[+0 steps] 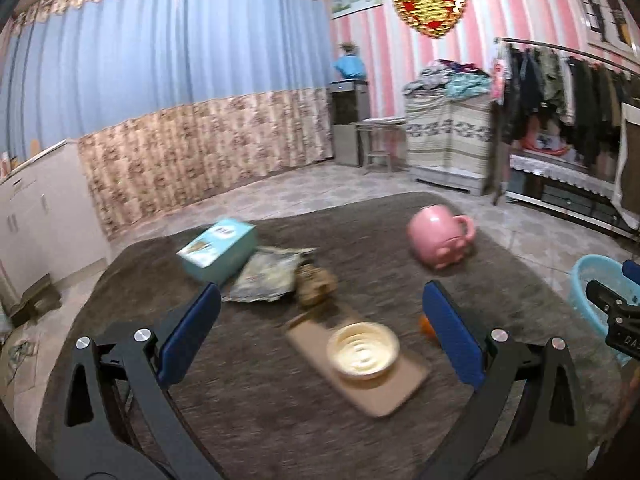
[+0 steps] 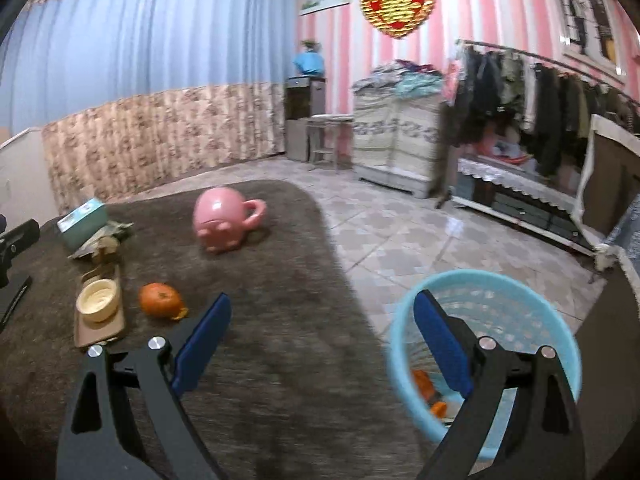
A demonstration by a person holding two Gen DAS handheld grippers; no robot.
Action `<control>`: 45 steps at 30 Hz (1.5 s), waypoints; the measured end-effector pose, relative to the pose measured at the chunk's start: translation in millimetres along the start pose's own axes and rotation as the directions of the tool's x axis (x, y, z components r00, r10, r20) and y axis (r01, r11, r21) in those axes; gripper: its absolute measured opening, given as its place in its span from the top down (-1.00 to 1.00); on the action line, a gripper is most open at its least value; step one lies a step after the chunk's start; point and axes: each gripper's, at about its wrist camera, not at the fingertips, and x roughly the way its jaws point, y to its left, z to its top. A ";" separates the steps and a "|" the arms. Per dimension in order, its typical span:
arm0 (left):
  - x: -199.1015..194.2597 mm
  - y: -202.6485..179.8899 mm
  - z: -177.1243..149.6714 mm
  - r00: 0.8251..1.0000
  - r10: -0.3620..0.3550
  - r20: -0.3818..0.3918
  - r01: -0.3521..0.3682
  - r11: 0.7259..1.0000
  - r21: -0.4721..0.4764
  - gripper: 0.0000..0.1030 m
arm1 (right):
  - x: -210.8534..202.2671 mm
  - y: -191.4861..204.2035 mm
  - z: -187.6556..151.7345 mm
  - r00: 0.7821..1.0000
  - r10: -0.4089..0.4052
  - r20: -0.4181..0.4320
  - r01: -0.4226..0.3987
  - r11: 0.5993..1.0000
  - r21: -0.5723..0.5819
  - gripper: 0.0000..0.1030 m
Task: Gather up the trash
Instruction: 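Move both tools back over the rug, then grasp the tangerine with the right gripper, then grasp the cream pet bowl rim with the left gripper while the right gripper holds the tangerine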
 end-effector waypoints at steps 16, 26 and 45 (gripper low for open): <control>28.5 75.9 -45.5 0.989 0.105 -0.100 -0.112 0.991 -0.067 -0.90 | 54.3 73.7 -15.7 0.981 0.131 -0.142 -0.144 0.986 -0.083 -0.77; 47.1 79.2 -47.6 0.988 0.086 -0.129 -0.098 0.991 -0.092 -0.90 | 96.9 117.7 -11.5 0.943 0.229 -0.241 -0.262 0.958 -0.118 -0.58; 79.0 -2.4 -50.9 0.965 -0.083 -0.248 0.077 0.996 -0.036 -0.90 | 64.6 69.3 4.3 0.965 0.199 -0.170 -0.218 0.970 -0.103 0.31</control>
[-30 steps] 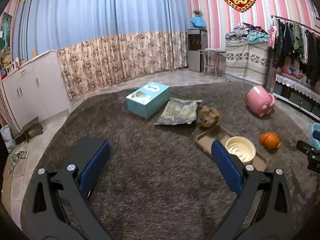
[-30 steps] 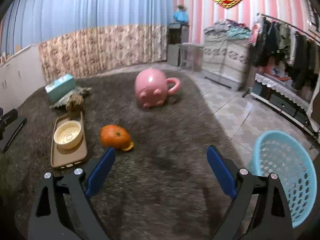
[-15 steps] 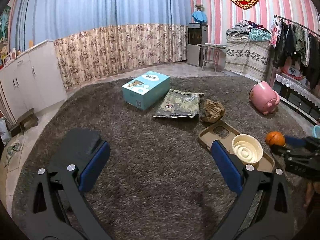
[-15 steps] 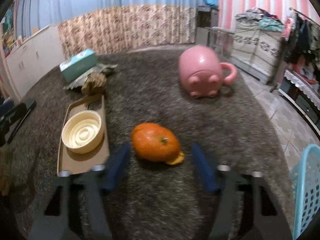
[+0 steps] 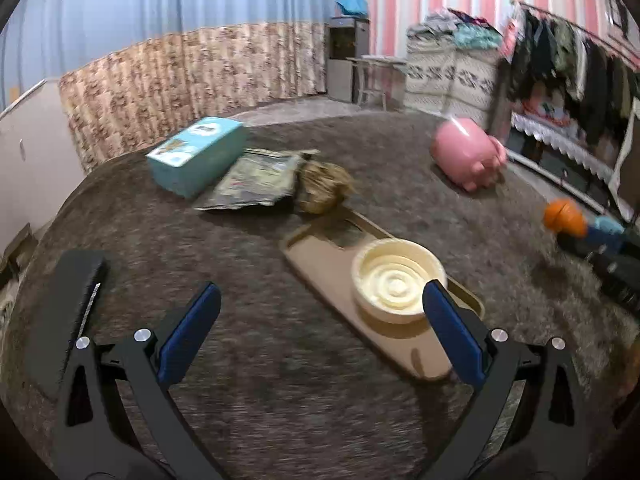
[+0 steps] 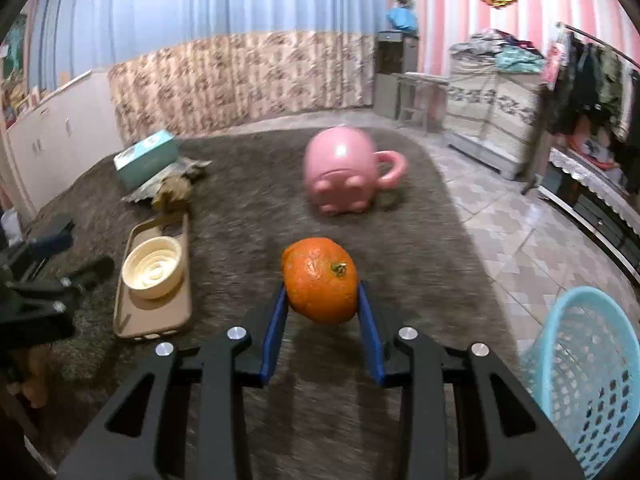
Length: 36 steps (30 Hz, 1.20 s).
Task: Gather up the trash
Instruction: 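Grasp the cream pet bowl rim with the left gripper while the right gripper holds the tangerine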
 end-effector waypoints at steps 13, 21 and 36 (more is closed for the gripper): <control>37.1 -29.7 8.2 0.989 -0.087 -0.121 0.087 0.996 -0.005 -0.83 | -7.5 -31.7 -0.6 1.000 -0.019 0.022 0.017 0.998 0.068 0.31; 38.4 -27.1 8.5 0.992 -0.058 -0.112 0.054 0.998 -0.034 -0.48 | -15.0 -37.0 -1.6 0.999 -0.033 0.030 0.031 0.997 0.073 0.31; 23.1 -42.1 5.8 0.998 -0.040 -0.056 0.044 0.997 0.070 -0.28 | -29.0 -56.6 -8.6 0.998 -0.053 0.046 0.047 0.992 0.114 0.31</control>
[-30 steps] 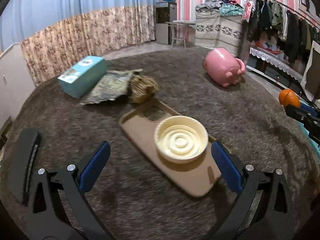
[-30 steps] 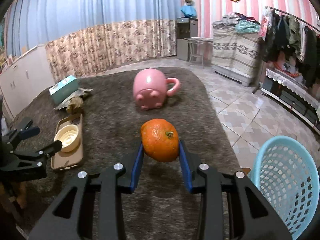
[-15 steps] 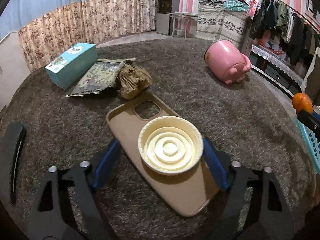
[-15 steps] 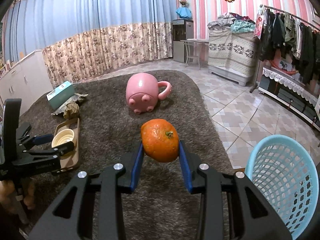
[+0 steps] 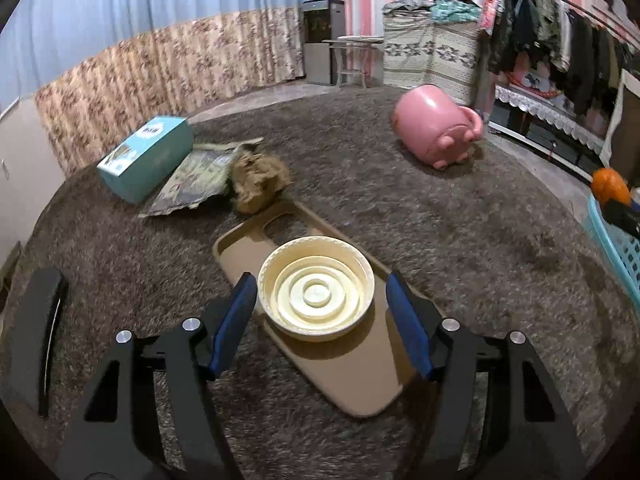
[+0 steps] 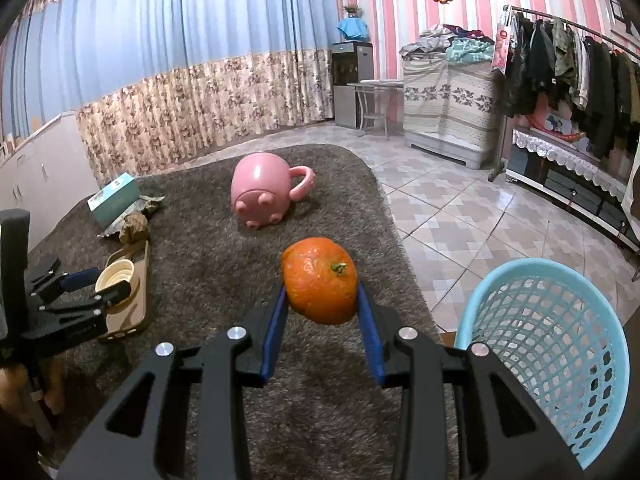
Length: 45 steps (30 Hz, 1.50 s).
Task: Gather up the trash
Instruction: 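Grasp the cream pet bowl rim with the left gripper while the right gripper holds the tangerine, then carry the cream bowl and tangerine over the light-blue basket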
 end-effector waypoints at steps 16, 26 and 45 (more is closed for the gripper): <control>-15.0 2.1 6.9 0.998 -0.031 0.060 0.033 0.999 -0.029 -0.18 | -12.9 -5.3 -1.2 0.999 -0.035 0.019 0.035 0.999 -0.014 0.31; -69.0 -54.3 50.7 0.963 -0.168 0.209 0.168 0.986 0.019 -0.18 | -85.5 -43.9 -18.0 0.978 -0.191 0.079 0.187 0.981 0.056 0.31; -70.8 -229.2 72.8 0.882 -0.426 0.200 0.390 0.900 0.195 -0.18 | -129.1 -168.2 -48.8 0.888 -0.459 0.028 0.439 0.864 0.248 0.31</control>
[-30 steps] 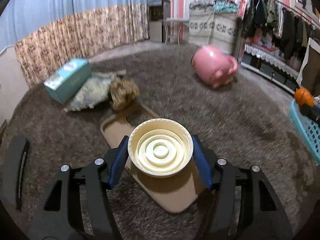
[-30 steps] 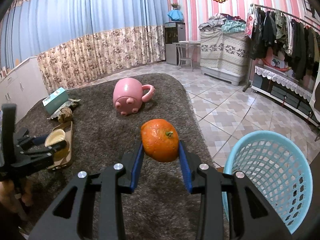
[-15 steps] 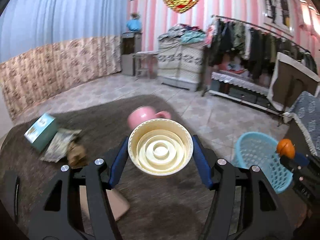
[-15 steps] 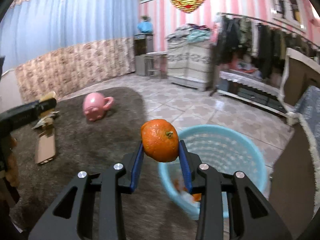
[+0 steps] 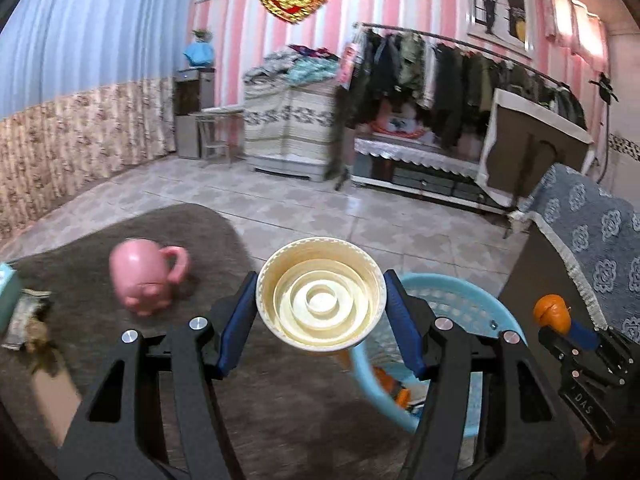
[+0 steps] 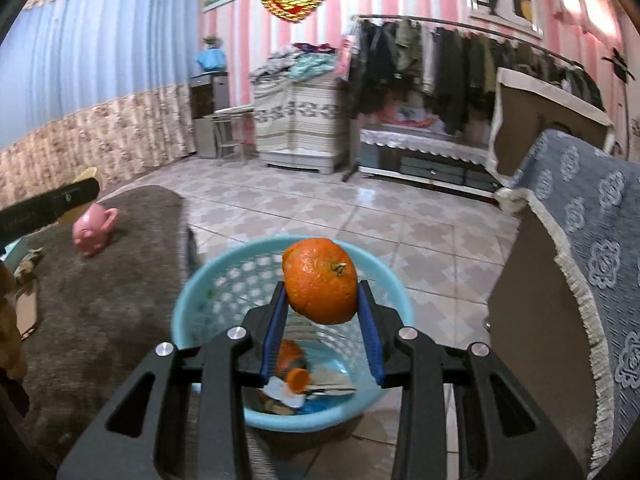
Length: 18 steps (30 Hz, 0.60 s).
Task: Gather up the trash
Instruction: 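Carry the cream bowl and tangerine over the light-blue basket, then open both grippers to drop the bowl and tangerine into the basket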
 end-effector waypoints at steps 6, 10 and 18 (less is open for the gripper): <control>42.6 -37.9 -10.7 0.997 -0.055 -0.046 0.058 0.997 0.051 -0.18 | 27.1 -15.2 -1.6 0.999 -0.020 -0.051 0.021 0.999 0.024 0.31; 65.1 -52.0 -17.0 0.993 -0.087 -0.077 0.092 0.993 0.072 -0.18 | 39.7 -23.8 -0.5 0.998 -0.018 -0.061 0.021 0.999 0.049 0.31; 100.6 -62.9 -41.1 0.980 -0.114 -0.166 0.131 0.987 0.095 -0.18 | 48.7 -22.8 -8.2 0.995 -0.018 -0.095 0.025 0.997 0.072 0.31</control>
